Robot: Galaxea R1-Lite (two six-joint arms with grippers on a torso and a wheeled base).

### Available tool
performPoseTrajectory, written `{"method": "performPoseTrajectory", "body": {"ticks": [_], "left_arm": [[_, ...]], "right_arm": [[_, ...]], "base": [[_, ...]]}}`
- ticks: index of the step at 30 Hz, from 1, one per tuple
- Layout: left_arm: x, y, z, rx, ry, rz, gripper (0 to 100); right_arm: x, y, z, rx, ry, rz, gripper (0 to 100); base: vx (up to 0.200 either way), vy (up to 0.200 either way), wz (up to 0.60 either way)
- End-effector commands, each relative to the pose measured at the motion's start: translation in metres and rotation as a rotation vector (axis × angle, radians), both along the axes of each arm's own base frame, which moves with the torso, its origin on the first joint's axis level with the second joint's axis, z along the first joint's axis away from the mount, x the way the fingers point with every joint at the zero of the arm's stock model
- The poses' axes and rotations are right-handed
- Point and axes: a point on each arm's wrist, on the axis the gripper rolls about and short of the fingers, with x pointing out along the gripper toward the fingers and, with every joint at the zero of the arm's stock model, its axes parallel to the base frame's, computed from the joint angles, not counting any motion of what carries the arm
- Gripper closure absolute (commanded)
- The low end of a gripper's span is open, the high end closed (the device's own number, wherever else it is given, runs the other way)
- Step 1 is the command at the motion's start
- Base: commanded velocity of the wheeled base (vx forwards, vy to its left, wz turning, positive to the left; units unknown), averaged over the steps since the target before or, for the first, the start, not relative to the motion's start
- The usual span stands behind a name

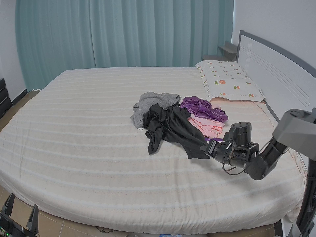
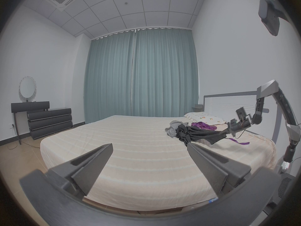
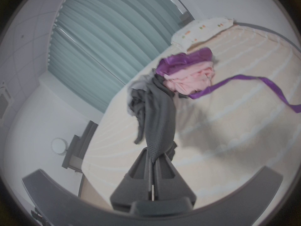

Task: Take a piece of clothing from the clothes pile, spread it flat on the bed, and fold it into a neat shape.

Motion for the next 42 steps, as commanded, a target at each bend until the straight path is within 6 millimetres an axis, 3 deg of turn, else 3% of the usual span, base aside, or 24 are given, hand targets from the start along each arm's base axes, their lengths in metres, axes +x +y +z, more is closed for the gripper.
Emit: {"method": "performPoseTrajectory", "body": {"ticks": [1,5,10,26,28,29,32,37,41,42], "left_arm": [[0.000,0.000,-0.005,0.000,0.004,0.001,0],[0.000,0.000,-0.005,0.000,0.004,0.001,0],[0.000,0.000,-0.005,0.003,0.004,0.001,0],[0.000,-0.001,-0.004,0.048,-0.008,-0.045,0],[-0.010,-0.001,0.052,-0.077,-0.203,-0.050,0],[-0.008,-0.001,0.077,-0.136,-0.218,-0.068,0],[0.021,-0.002,0.091,-0.128,-0.059,-0.085,0],[0.061,-0.008,0.073,-0.046,0.228,-0.298,0],[0.084,-0.013,0.064,-0.047,0.390,-0.340,0],[0.098,-0.016,0.053,-0.046,0.505,-0.346,0]], "right_arm": [[-0.089,-0.004,0.102,0.144,-0.250,0.095,100],[-0.117,-0.003,0.136,0.202,-0.344,0.147,100],[-0.132,-0.004,0.160,0.247,-0.421,0.172,100],[-0.155,-0.007,0.183,0.289,-0.509,0.219,100],[-0.158,-0.005,0.187,0.289,-0.529,0.234,100],[-0.159,-0.004,0.187,0.283,-0.536,0.242,100],[-0.160,0.000,0.186,0.269,-0.548,0.261,100],[-0.161,0.002,0.186,0.268,-0.551,0.270,100],[-0.161,0.002,0.185,0.268,-0.548,0.273,100],[-0.161,0.003,0.184,0.266,-0.541,0.277,100]], "base": [[0.000,0.000,0.00],[0.000,0.000,0.00],[0.000,0.000,0.00],[0.000,0.000,0.00],[0.000,0.000,0.00],[0.000,0.000,0.00],[0.000,0.000,0.00],[0.000,0.000,0.00],[0.000,0.000,0.00],[0.000,0.000,0.00]]}}
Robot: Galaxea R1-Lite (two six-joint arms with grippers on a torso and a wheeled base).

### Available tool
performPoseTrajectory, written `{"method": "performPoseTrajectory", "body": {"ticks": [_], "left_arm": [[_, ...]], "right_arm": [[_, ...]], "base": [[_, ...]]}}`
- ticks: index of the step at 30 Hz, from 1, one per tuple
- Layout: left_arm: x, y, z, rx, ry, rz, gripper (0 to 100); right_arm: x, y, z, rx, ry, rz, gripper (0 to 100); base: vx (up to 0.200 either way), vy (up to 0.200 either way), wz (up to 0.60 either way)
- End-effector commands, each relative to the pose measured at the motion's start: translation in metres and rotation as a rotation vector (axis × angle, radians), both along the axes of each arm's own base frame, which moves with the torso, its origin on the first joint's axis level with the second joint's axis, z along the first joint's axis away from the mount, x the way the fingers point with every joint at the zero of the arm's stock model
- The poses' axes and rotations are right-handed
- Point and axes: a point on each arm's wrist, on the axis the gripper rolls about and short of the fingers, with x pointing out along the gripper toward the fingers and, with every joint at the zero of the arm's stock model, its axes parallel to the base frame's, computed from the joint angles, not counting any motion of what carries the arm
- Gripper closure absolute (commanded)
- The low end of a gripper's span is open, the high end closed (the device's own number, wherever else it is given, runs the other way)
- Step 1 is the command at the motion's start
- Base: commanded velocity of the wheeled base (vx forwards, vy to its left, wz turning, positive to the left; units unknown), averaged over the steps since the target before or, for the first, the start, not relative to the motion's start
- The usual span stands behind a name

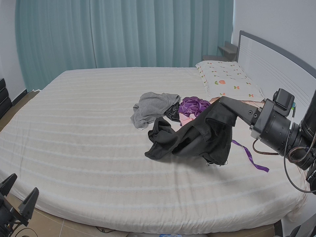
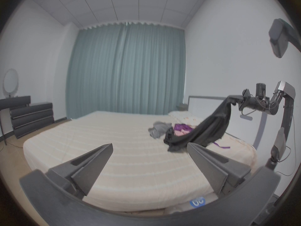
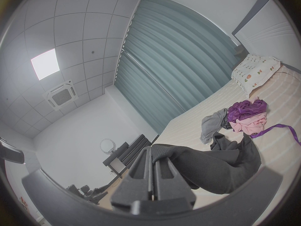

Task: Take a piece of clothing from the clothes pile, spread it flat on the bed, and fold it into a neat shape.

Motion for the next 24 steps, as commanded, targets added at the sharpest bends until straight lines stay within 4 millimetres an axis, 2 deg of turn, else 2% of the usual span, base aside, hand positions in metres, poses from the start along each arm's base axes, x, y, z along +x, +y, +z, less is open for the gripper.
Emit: {"method": "performPoseTrajectory", "body": {"ticks": [1,3,7,12,15,20,24], "left_arm": [[0.074,-0.013,-0.014,0.040,0.463,-0.172,0],[0.080,-0.015,-0.018,0.045,0.505,-0.174,0],[0.122,-0.026,-0.028,0.048,0.585,-0.200,0],[0.158,-0.047,-0.051,0.075,0.651,-0.247,0],[0.176,-0.066,-0.065,0.037,0.667,-0.285,0],[0.218,-0.101,-0.105,0.065,0.693,-0.191,0],[0.241,-0.134,-0.132,0.078,0.657,-0.199,0]], "right_arm": [[-0.001,0.005,-0.002,-0.012,-0.005,0.020,100],[0.000,0.005,-0.002,-0.013,-0.004,0.020,100],[0.004,0.008,-0.006,-0.022,0.011,0.016,100],[0.005,0.008,-0.007,-0.024,0.011,0.013,100],[0.006,0.008,-0.005,-0.018,0.007,0.007,100],[0.003,0.004,-0.001,-0.012,-0.006,0.002,100],[0.003,0.004,0.000,-0.009,-0.010,-0.001,100]], "base": [[0.000,0.000,0.00],[0.000,0.000,0.00],[0.000,0.000,0.00],[0.000,0.000,0.00],[0.000,0.000,0.00],[0.000,0.000,0.00],[0.000,0.000,0.00]]}}
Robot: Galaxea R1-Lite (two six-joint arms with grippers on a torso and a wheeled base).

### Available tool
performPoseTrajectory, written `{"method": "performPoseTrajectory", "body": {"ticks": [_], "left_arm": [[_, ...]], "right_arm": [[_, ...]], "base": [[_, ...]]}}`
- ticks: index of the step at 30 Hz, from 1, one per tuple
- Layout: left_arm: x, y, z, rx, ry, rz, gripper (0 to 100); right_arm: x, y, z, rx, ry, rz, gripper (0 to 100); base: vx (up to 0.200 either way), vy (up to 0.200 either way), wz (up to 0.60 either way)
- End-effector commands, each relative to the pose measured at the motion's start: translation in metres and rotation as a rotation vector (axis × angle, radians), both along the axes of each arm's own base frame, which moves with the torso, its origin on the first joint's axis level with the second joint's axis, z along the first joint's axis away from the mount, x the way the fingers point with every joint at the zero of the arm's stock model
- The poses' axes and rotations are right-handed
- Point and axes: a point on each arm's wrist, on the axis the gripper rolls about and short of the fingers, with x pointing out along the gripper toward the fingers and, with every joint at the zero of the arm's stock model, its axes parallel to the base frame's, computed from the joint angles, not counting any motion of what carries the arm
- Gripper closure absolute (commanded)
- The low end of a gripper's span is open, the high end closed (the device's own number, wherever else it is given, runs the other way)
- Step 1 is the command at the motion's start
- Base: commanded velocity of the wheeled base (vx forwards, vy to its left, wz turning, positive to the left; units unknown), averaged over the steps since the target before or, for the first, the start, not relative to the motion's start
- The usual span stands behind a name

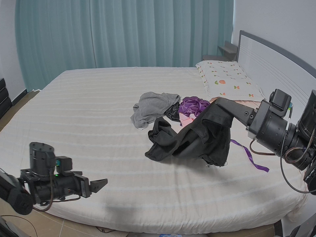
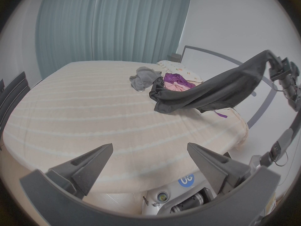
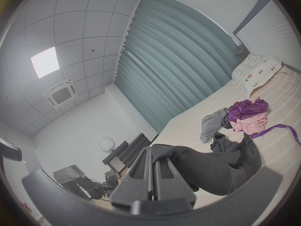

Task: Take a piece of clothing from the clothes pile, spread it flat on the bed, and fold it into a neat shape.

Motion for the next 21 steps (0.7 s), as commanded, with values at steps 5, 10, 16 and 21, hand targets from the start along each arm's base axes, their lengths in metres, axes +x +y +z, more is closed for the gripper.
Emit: {"method": "performPoseTrajectory", "body": {"ticks": [5,10,16,21], "left_arm": [[0.082,-0.117,-0.101,0.022,0.040,-0.081,0],[0.104,-0.145,-0.110,-0.008,-0.008,-0.112,0],[0.136,-0.165,-0.124,-0.034,-0.050,-0.106,0],[0.162,-0.177,-0.134,-0.054,-0.078,-0.092,0]], "right_arm": [[0.001,-0.002,0.003,0.009,-0.011,-0.011,100],[-0.001,-0.003,0.006,0.016,-0.024,-0.010,100],[-0.004,-0.003,0.009,0.032,-0.043,-0.004,100],[-0.007,-0.002,0.012,0.040,-0.053,0.007,100]], "base": [[0.000,0.000,0.00],[0.000,0.000,0.00],[0.000,0.000,0.00],[0.000,0.000,0.00]]}}
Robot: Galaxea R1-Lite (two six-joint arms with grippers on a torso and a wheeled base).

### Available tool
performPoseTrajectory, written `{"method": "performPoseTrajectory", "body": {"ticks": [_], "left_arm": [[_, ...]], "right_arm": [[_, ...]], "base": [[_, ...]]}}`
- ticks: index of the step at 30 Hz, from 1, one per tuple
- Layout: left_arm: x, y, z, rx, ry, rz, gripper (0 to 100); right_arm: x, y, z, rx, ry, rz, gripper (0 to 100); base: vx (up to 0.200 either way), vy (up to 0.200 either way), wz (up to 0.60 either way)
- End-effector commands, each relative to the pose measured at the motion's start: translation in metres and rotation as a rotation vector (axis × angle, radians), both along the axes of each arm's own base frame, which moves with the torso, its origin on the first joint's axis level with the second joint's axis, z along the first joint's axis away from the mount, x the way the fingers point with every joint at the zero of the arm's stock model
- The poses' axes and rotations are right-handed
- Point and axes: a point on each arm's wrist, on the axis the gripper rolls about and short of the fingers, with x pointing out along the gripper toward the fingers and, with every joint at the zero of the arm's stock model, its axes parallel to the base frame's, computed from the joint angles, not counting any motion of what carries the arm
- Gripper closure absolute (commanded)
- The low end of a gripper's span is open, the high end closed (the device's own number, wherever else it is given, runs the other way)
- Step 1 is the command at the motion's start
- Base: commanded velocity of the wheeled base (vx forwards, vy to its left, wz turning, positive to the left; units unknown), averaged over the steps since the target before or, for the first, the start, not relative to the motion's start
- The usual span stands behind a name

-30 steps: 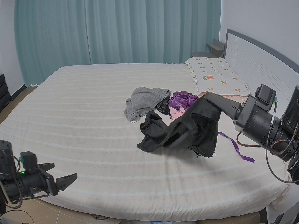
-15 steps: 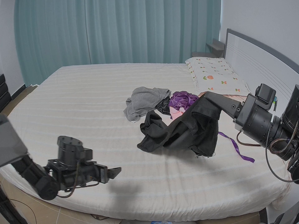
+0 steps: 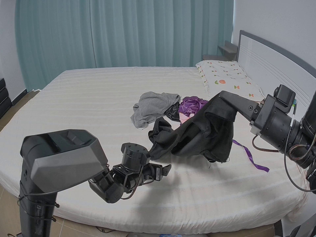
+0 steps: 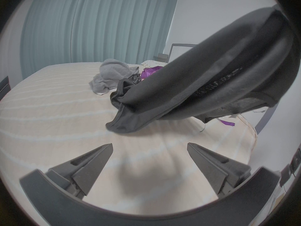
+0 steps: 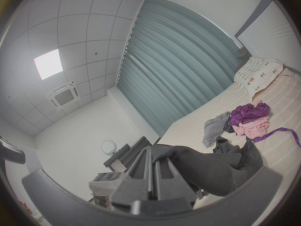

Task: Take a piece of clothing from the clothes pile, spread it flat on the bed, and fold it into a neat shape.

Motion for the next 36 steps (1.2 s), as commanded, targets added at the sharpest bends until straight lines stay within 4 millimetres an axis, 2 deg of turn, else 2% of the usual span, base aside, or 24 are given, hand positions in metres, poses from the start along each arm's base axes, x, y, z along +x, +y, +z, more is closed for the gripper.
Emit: {"method": "performPoseTrajectory", "body": {"ticks": [1,8,12,13,18,24,25,26,28,29,31,33,34,35,36], "left_arm": [[0.028,-0.018,-0.035,-0.003,0.001,0.009,0],[0.061,-0.022,-0.038,-0.003,-0.035,0.079,0],[0.069,-0.021,-0.047,0.001,-0.026,0.091,0],[0.070,-0.020,-0.050,0.001,-0.023,0.097,100],[0.065,-0.014,-0.051,-0.012,0.019,0.123,100],[0.057,-0.003,-0.030,-0.030,0.014,0.142,100],[0.050,0.002,-0.006,-0.061,0.006,0.154,100],[0.046,0.005,0.008,-0.085,0.004,0.166,100],[0.040,0.010,0.021,-0.090,0.005,0.177,100],[0.033,0.014,0.035,-0.065,0.001,0.226,100],[0.032,0.017,0.060,-0.084,-0.045,0.293,100],[0.028,0.020,0.094,-0.173,-0.091,0.321,100],[0.025,0.023,0.113,-0.207,-0.106,0.328,100],[0.024,0.023,0.115,-0.209,-0.107,0.329,100],[0.018,0.027,0.144,-0.241,-0.124,0.335,100]], "right_arm": [[-0.006,0.001,0.005,0.016,-0.020,0.017,100],[-0.011,-0.003,0.011,0.030,-0.040,0.021,100],[-0.011,-0.004,0.011,0.032,-0.040,0.015,100],[-0.010,-0.006,0.011,0.032,-0.040,0.011,100],[0.000,-0.014,0.008,0.023,-0.029,-0.035,100],[0.018,-0.022,-0.004,-0.001,0.017,-0.098,100],[0.033,-0.025,-0.013,-0.022,0.047,-0.126,100],[0.042,-0.027,-0.020,-0.036,0.067,-0.148,100],[0.054,-0.030,-0.026,-0.051,0.086,-0.177,100],[0.077,-0.038,-0.035,-0.057,0.115,-0.240,100],[0.102,-0.045,-0.045,-0.061,0.144,-0.291,100],[0.122,-0.042,-0.057,-0.063,0.172,-0.312,100],[0.131,-0.039,-0.056,-0.053,0.157,-0.325,100],[0.132,-0.039,-0.056,-0.051,0.154,-0.327,100],[0.145,-0.034,-0.045,-0.009,0.089,-0.361,100]], "base": [[0.000,0.000,0.00],[0.000,0.000,0.00],[0.000,0.000,0.00],[0.000,0.000,0.00],[0.000,0.000,0.00],[0.000,0.000,0.00],[0.000,0.000,0.00],[0.000,0.000,0.00],[0.000,0.000,0.00],[0.000,0.000,0.00],[0.000,0.000,0.00],[0.000,0.000,0.00],[0.000,0.000,0.00],[0.000,0.000,0.00],[0.000,0.000,0.00]]}}
